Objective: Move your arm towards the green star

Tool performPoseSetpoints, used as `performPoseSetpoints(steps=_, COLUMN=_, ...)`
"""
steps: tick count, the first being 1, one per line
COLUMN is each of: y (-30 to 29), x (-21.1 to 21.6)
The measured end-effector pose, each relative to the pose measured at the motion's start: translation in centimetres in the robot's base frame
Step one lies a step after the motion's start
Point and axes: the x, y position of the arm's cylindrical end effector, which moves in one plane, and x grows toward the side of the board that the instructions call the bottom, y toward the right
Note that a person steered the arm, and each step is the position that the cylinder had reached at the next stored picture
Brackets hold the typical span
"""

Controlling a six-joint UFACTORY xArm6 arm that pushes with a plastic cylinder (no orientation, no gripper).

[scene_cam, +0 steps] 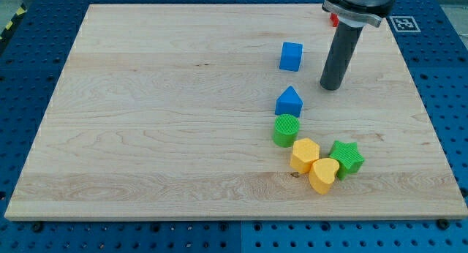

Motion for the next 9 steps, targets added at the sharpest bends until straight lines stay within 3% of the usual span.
performPoseSetpoints(steps=1, y=0.8, x=4.8)
performPoseSetpoints(steps=3, y=10.7, x=12.7)
performPoseSetpoints(steps=4, y=11.2, x=16.3)
performPoseSetpoints(steps=9, y=8.5, x=16.1)
